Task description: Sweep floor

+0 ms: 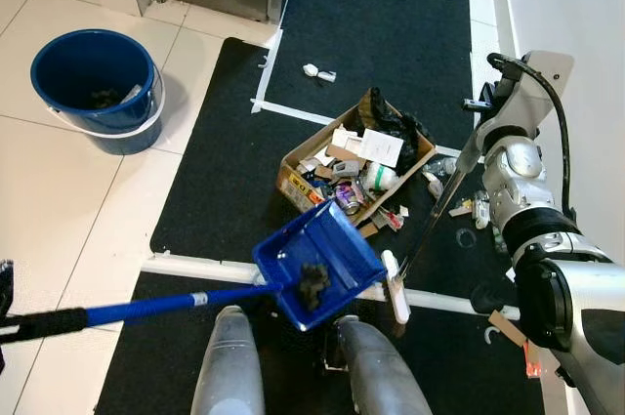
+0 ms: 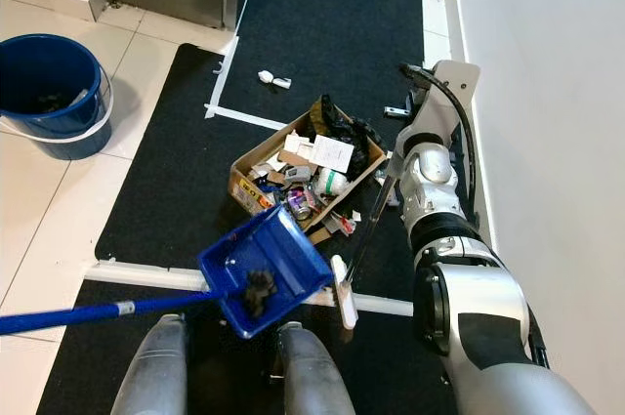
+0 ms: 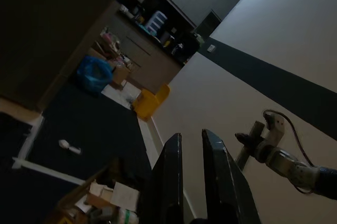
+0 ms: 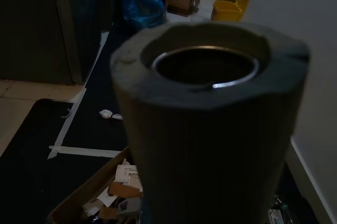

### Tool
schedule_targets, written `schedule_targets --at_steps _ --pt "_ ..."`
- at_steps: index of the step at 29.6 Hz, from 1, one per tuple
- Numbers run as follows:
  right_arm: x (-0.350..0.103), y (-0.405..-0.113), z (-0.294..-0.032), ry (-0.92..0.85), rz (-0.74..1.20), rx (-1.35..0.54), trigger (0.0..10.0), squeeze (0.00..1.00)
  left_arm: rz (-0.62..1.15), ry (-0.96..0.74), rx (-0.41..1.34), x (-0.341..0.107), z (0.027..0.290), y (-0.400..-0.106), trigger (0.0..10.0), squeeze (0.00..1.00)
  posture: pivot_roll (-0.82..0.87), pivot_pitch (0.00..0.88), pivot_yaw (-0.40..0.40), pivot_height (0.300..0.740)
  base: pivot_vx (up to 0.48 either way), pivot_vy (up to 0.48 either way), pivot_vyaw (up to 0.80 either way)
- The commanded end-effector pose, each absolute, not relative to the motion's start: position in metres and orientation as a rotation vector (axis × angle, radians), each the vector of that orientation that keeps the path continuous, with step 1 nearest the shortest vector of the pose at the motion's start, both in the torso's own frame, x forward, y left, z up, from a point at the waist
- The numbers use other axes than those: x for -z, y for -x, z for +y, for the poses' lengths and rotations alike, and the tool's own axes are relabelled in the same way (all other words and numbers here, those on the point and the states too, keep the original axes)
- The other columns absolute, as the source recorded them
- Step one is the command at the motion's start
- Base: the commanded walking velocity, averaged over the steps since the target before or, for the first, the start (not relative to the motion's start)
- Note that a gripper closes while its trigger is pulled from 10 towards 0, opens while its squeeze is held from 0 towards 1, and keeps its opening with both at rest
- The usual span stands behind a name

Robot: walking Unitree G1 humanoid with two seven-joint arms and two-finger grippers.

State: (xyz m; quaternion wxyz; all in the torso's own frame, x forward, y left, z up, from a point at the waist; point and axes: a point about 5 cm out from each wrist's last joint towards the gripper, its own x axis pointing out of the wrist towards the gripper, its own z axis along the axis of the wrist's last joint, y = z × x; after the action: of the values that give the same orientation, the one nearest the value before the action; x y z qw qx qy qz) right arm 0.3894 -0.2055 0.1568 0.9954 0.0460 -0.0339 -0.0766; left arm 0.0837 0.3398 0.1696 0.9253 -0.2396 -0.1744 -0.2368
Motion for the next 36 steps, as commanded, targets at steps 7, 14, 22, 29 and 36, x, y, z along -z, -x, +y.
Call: schedule_targets --at_steps 7,14,22,29,36 --pt "-0.148 -0.385 -0.214 -0.081 -0.040 0.182 10.0 0.00 -0.540 0.340 0.295 -0.206 0.369 -0.111 10.0 0.00 0.35 0.159 -0.210 0.740 0.000 0.000 0.00" --pt "-0.143 -0.382 -0.216 -0.084 -0.034 0.199 10.0 0.00 -0.601 0.302 0.386 -0.233 0.354 -0.165 10.0 0.00 0.33 0.155 -0.197 0.740 0.000 0.000 0.00" --pt "-0.136 -0.378 -0.219 -0.088 -0.029 0.218 10.0 0.00 -0.642 0.301 0.405 -0.248 0.339 -0.221 10.0 0.00 0.31 0.159 -0.183 0.740 0.000 0.000 0.00" --pt "-0.131 -0.375 -0.217 -0.095 -0.023 0.223 10.0 0.00 -0.619 0.269 0.405 -0.252 0.320 -0.269 10.0 0.00 0.30 0.159 -0.170 0.740 0.000 0.000 0.00" --pt "-0.125 -0.374 -0.216 -0.160 -0.001 0.212 10.0 0.00 -0.584 0.242 0.372 -0.259 0.308 -0.306 10.0 0.00 0.28 0.152 -0.157 0.740 0.000 0.000 0.00"
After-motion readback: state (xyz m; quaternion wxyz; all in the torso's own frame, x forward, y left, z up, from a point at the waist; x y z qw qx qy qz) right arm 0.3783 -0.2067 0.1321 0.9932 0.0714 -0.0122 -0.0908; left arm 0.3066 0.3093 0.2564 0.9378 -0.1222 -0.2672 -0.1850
